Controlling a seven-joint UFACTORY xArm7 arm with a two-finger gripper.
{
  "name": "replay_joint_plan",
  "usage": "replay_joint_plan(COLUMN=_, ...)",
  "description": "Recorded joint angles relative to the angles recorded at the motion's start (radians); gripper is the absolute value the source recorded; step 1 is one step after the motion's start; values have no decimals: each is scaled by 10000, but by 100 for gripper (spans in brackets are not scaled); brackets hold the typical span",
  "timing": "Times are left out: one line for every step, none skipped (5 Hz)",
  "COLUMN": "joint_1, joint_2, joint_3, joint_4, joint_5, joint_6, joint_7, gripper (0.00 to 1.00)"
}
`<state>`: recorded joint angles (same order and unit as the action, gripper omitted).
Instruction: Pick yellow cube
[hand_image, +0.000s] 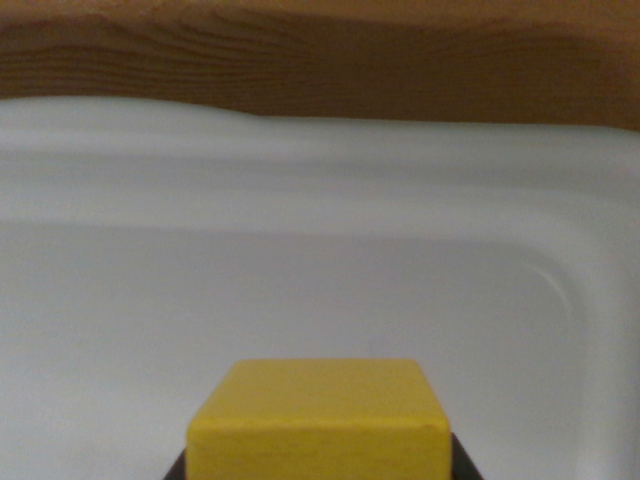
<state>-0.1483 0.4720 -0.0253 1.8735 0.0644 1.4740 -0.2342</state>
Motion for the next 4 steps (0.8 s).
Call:
replay_joint_plan(joint_1=0, joint_2=0, joint_3=0, joint_4=0, joint_5=0, joint_6=0, joint_7=0, gripper=100)
replay_joint_plan(joint_1=-3, joint_2=-92, joint_3=-3, joint_4=319, joint_5=-10, joint_6=411, joint_7=22, gripper=100)
replay_joint_plan(joint_1=-3, joint_2=-92, joint_3=-3, joint_4=319, joint_5=-10, joint_6=411, joint_7=22, gripper=100)
replay_joint_plan(joint_1=-5, joint_2=-177, joint_3=-7, joint_4=612, joint_5=-19, joint_6=788, joint_7=43, gripper=100)
